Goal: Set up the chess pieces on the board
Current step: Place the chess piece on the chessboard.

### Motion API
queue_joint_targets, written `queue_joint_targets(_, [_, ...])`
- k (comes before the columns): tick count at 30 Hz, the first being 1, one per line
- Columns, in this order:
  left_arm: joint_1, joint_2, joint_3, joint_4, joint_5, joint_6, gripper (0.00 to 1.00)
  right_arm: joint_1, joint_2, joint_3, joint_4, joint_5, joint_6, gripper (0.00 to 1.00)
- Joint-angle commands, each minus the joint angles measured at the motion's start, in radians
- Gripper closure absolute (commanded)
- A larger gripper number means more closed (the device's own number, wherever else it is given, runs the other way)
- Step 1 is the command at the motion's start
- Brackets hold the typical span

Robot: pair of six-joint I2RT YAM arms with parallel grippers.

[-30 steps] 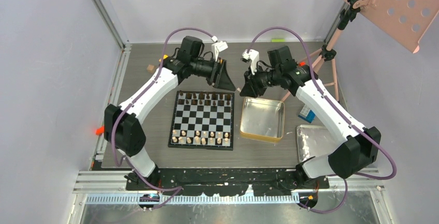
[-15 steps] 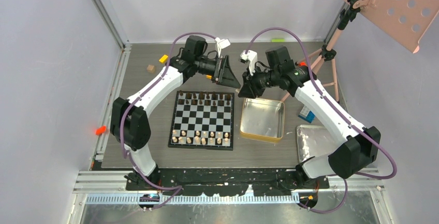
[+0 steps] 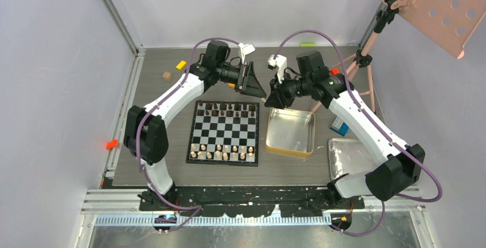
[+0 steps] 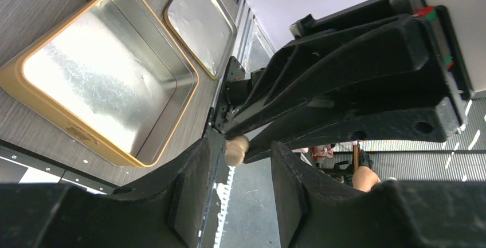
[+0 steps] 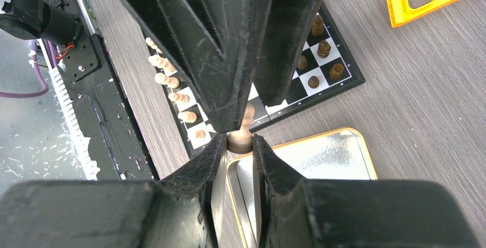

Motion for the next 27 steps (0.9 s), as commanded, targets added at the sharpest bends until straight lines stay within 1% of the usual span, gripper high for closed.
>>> queue_joint_targets(1, [0.01, 0.012, -0.012, 0.049, 0.034, -0.019, 0.54, 0.006, -0.041, 0.019, 0.035, -0.001, 0.007, 0.97])
queue_joint_targets(5, [0.01, 0.012, -0.029, 0.09, 0.052, -0.057, 0.54, 0.006, -0.041, 0.014, 0.041, 0.012, 0.007, 0.97])
queue_joint_targets(11, [0.01, 0.011, -0.038, 0.101, 0.059, -0.067, 0.56, 0.006, -0.031, 0.008, 0.058, 0.042, 0.012, 0.98])
queue_joint_targets(17, [0.01, 0.013, -0.066, 0.181, 0.082, -0.136, 0.65, 0.006, -0.023, -0.004, 0.072, 0.053, 0.015, 0.98])
queue_joint_targets(27, [0.01, 0.027, -0.069, 0.224, 0.091, -0.179, 0.69, 0.006, -0.019, -0.015, 0.079, 0.054, 0.007, 0.98])
